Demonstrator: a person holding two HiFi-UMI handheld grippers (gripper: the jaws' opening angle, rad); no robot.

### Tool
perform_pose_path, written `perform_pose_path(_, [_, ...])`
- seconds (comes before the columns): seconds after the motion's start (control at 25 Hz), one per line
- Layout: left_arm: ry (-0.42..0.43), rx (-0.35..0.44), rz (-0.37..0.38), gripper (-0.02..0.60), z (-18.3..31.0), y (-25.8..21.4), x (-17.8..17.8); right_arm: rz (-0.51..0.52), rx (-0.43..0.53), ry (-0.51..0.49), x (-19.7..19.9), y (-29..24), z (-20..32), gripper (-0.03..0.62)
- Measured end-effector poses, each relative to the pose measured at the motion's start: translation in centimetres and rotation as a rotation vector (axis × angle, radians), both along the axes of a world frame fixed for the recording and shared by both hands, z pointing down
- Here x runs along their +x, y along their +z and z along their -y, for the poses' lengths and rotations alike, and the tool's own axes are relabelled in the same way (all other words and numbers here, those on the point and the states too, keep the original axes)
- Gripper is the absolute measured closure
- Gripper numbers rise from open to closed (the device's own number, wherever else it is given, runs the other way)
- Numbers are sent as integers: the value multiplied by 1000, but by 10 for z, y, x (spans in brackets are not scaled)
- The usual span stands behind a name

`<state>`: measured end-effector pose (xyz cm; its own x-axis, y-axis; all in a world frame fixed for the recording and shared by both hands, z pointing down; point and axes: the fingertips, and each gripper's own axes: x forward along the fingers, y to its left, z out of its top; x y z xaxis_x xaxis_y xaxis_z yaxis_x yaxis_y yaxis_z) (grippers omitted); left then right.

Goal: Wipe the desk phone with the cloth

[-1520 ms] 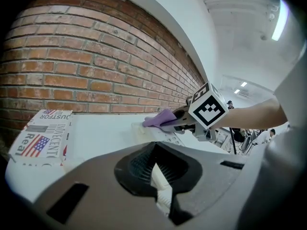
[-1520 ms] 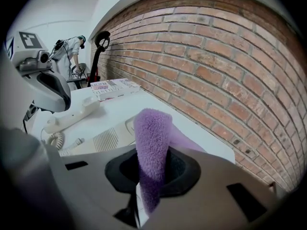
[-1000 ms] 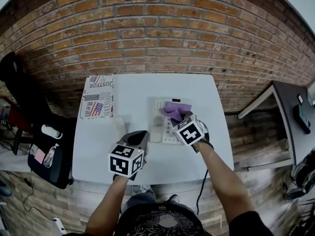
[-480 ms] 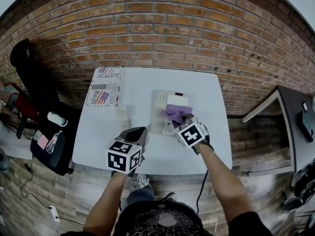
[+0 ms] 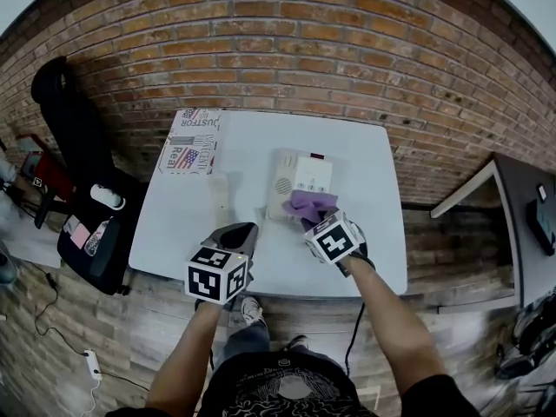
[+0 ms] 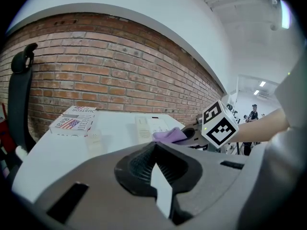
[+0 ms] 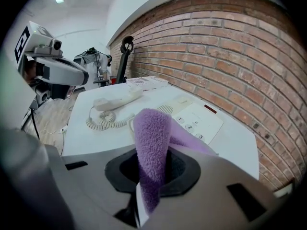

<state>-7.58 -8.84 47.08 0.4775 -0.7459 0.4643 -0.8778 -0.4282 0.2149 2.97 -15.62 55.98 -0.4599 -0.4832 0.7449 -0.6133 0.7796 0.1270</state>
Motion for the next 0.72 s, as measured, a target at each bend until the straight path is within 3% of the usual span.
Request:
perform_pose_path(0.52, [-22, 3, -4, 575, -15, 0, 2, 7, -72, -44, -2, 4, -35, 547])
perform_pose_path(0.72, [-15, 11, 0, 575, -6, -2, 0, 20, -9, -25, 6, -22, -18, 547])
